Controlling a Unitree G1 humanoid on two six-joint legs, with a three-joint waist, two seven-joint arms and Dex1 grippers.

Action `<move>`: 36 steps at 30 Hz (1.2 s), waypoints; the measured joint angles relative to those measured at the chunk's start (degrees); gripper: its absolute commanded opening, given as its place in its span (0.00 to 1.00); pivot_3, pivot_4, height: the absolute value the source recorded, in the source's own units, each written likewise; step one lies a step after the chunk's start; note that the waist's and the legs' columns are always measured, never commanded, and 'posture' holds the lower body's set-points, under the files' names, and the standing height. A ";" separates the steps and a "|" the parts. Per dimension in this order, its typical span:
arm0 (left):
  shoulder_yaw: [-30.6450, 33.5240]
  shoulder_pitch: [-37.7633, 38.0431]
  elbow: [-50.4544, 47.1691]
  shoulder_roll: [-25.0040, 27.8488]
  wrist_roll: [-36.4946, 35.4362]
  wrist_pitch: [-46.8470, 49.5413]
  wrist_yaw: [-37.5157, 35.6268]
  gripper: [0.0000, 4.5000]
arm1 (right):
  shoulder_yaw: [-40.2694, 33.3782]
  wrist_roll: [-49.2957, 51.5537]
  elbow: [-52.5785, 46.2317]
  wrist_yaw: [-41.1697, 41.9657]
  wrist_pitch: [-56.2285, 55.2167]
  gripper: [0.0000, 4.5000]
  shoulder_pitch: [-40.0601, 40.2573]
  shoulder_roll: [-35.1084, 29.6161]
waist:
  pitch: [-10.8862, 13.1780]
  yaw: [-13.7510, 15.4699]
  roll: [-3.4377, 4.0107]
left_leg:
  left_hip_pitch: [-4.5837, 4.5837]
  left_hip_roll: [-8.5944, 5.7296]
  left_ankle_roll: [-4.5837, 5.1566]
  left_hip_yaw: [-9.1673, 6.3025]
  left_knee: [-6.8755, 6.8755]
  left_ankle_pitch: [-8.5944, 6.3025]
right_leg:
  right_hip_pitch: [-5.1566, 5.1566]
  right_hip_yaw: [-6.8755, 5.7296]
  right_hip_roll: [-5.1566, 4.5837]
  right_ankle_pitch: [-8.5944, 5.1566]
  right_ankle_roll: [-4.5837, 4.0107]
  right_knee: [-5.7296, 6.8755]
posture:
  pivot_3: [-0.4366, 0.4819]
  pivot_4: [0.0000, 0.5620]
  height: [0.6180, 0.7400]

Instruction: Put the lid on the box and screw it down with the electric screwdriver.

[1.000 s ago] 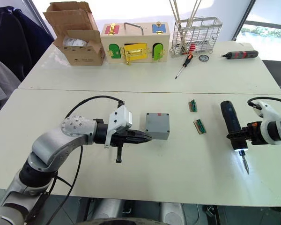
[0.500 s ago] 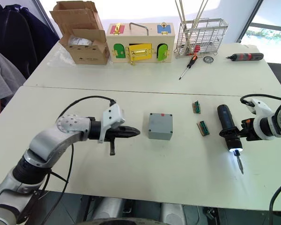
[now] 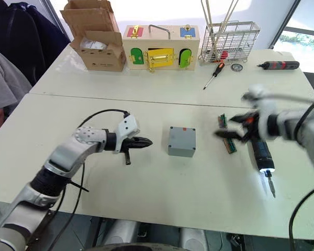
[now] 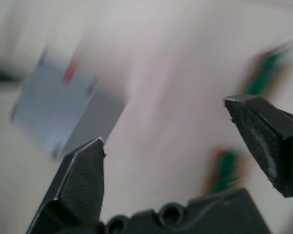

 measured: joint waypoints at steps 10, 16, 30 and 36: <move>-5.56 -5.21 5.93 -4.95 7.34 -6.18 -1.36 0.00 | 4.67 -1.20 -9.57 -7.95 -2.15 1.00 6.81 10.18 | -0.01 -0.84 -0.02 | 0.05 0.02 0.08 -0.02 0.25 -0.05 | 0.04 -0.01 0.04 0.00 0.00 0.10 | 0.48 0.27 0.99; -7.04 -8.23 13.32 -7.70 11.37 -10.86 -2.32 0.00 | 6.76 -2.03 -9.57 -10.29 -2.23 1.00 6.74 13.95 | -0.01 -0.64 -0.02 | 0.02 -0.02 0.13 -0.05 0.42 -0.08 | 0.14 -0.01 0.03 0.00 0.00 0.10 | 0.48 0.27 0.99; -6.13 -10.35 18.95 -8.56 14.92 -16.39 -2.29 0.00 | 7.93 -3.40 -14.94 -10.10 -3.55 1.00 9.29 6.79 | -0.01 -1.08 -0.03 | 0.03 -0.04 0.30 -0.02 0.51 -0.19 | 0.14 -0.01 0.02 0.00 0.00 0.11 | 0.48 0.27 0.99; -4.09 -4.03 5.86 0.37 13.12 -10.26 -7.94 0.00 | 10.35 -11.49 -7.22 -8.26 -13.19 1.00 4.97 4.32 | -0.03 -2.21 -0.02 | 0.08 0.08 0.29 -0.04 0.36 -0.19 | 0.07 -0.03 0.10 0.00 0.01 0.15 | 0.48 0.27 0.99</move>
